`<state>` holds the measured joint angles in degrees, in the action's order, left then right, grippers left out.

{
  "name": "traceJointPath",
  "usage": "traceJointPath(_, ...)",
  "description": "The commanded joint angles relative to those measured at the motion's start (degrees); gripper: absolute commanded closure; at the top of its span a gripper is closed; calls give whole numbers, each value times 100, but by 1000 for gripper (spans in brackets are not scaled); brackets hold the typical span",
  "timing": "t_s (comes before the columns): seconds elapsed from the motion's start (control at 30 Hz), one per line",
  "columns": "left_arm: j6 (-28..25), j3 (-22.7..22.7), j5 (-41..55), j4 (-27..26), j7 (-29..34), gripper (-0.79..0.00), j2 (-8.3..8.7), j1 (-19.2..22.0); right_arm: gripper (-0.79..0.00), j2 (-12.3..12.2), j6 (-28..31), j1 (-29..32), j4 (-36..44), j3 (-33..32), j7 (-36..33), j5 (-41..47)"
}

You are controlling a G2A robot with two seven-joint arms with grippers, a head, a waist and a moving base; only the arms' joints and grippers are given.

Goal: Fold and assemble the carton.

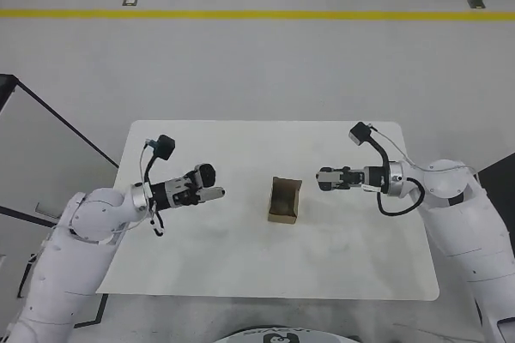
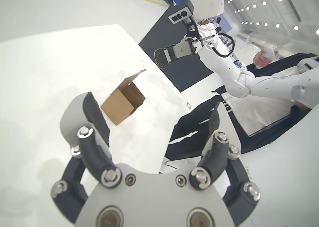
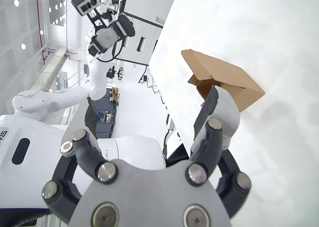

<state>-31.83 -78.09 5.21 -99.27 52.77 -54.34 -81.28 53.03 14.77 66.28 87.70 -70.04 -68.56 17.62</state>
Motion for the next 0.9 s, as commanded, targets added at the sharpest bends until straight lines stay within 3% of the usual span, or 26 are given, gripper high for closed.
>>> traceJointPath(0.0, 349, 303, 470, 255, 353, -785, -27, 203, -785, 0, 0, 0, 0, 0, 0, 0)
traceJointPath(0.07, 590, 578, 748, 493, 475, -785, -73, 398, -785, 0, 0, 0, 0, 0, 0, 0)
traceJointPath(0.1, 655, 676, 860, 621, 458, -351, -97, 487, -785, 0, 0, 0, 0, 0, 0, 0)
traceJointPath(0.13, 758, 781, 1038, 723, 490, 0, -120, 552, -785, 0, 0, 0, 0, 0, 0, 0)
traceJointPath(0.2, 699, 813, 959, 809, 463, 0, -135, 715, -785, 0, 0, 0, 0, 0, 0, 0)
traceJointPath(0.47, 736, 842, 921, 789, 394, 0, -140, 685, -785, 0, 0, 0, 0, 0, 0, 0)
traceJointPath(0.6, 888, 1196, 1173, 954, 428, 0, -211, 715, -785, 0, 0, 0, 0, 0, 0, 0)
traceJointPath(0.87, 859, 2026, 1558, 1721, 272, 0, -470, 1251, -785, -2, -66, 201, -4, 44, 253, -184)
